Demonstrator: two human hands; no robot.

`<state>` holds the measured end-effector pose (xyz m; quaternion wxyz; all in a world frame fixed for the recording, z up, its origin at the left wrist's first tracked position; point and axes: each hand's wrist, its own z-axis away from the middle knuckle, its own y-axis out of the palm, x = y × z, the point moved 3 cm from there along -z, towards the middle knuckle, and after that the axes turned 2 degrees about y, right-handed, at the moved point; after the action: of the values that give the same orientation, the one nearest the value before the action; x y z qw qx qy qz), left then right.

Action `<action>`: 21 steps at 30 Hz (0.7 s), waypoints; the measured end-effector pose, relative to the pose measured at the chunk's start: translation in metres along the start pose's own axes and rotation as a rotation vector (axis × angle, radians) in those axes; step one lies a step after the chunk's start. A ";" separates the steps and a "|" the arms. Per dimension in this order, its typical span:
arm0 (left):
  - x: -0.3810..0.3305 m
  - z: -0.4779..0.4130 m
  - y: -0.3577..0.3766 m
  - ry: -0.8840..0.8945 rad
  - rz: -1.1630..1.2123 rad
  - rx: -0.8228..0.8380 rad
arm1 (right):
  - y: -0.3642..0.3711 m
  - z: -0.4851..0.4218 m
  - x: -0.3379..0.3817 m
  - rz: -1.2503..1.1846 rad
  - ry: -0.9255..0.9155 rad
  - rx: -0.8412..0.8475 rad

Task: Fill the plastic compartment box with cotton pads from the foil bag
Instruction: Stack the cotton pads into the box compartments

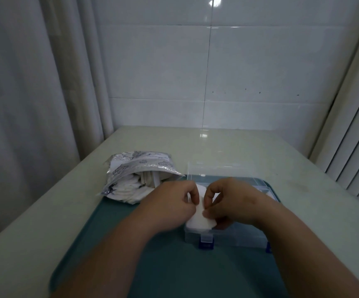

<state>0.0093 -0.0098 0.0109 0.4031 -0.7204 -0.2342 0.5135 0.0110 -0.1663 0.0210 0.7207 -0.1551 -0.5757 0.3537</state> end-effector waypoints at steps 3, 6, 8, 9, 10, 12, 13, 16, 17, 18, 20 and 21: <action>0.001 0.000 -0.003 -0.012 -0.052 0.000 | 0.000 0.000 0.000 0.036 0.014 -0.006; 0.005 0.000 -0.005 -0.062 -0.084 0.012 | 0.002 0.000 0.000 0.103 0.012 -0.008; 0.007 0.000 -0.005 -0.075 -0.071 0.030 | 0.004 0.000 0.000 0.133 0.016 -0.011; 0.006 0.001 -0.004 -0.079 -0.065 0.036 | 0.004 0.000 0.000 0.145 0.017 -0.015; 0.005 0.001 -0.002 -0.085 -0.063 0.040 | 0.005 0.000 0.000 0.156 0.017 -0.020; 0.003 0.002 0.002 -0.092 -0.081 0.053 | 0.005 -0.001 0.000 0.183 0.013 -0.037; 0.002 0.002 0.004 -0.090 -0.103 0.060 | 0.005 -0.001 0.000 0.201 0.009 -0.048; 0.000 0.002 0.006 -0.090 -0.122 0.064 | 0.004 -0.001 0.000 0.229 -0.001 -0.060; 0.000 0.002 0.006 -0.092 -0.116 0.061 | 0.004 -0.001 0.000 0.230 -0.001 -0.058; 0.000 0.002 0.006 -0.093 -0.113 0.059 | 0.004 -0.001 -0.001 0.229 0.000 -0.057; 0.000 0.002 0.006 -0.095 -0.114 0.055 | 0.004 -0.002 -0.001 0.228 0.001 -0.055; -0.001 0.002 0.006 -0.096 -0.112 0.053 | 0.004 -0.002 -0.001 0.220 0.002 -0.054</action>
<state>0.0065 -0.0136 0.0059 0.4385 -0.6699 -0.2792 0.5301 0.0113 -0.1636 0.0169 0.6737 -0.2372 -0.5637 0.4148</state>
